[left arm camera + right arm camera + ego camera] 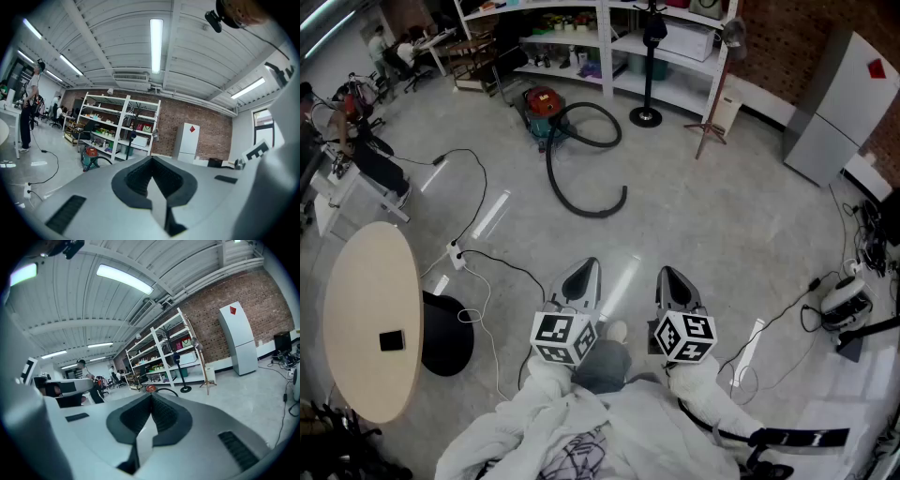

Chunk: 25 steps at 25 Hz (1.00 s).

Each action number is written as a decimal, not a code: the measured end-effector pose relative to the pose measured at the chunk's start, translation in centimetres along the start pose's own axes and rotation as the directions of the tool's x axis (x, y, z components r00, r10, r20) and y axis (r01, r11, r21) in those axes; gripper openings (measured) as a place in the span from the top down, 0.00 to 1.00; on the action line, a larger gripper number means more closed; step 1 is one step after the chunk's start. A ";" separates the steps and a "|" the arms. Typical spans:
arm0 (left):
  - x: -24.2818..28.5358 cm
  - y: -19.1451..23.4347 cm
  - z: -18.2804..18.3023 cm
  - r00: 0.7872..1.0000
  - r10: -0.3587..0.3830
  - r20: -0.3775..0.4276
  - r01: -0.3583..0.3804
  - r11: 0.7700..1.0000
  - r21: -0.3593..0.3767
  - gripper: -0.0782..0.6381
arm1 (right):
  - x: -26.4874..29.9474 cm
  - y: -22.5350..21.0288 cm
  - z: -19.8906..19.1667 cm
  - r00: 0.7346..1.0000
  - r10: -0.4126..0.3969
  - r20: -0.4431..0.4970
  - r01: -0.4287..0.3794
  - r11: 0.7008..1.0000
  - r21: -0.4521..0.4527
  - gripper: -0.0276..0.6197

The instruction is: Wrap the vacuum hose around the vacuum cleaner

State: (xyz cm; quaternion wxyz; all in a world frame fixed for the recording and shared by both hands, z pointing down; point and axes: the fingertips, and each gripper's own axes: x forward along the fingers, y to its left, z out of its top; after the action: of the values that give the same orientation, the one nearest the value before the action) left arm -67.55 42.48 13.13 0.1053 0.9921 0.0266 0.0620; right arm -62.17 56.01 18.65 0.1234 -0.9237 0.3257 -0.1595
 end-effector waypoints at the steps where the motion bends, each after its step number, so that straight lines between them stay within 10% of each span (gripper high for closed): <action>1: 0.9 0.1 0.0 1.000 -0.004 0.004 0.004 1.000 0.003 0.89 | 0.8 -0.5 0.0 1.000 0.001 0.002 -0.001 1.000 0.001 0.94; 25: 31.0 11.9 5.1 0.996 0.083 0.022 -0.082 0.995 -0.050 0.89 | 32.0 -10.1 9.8 0.991 0.104 -0.089 -0.107 0.994 -0.034 0.94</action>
State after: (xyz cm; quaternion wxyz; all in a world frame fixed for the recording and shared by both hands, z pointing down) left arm -35.74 31.89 14.37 0.1271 0.9902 -0.0170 0.0552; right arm -29.24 44.43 19.84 0.0996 -0.8995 0.3822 -0.1868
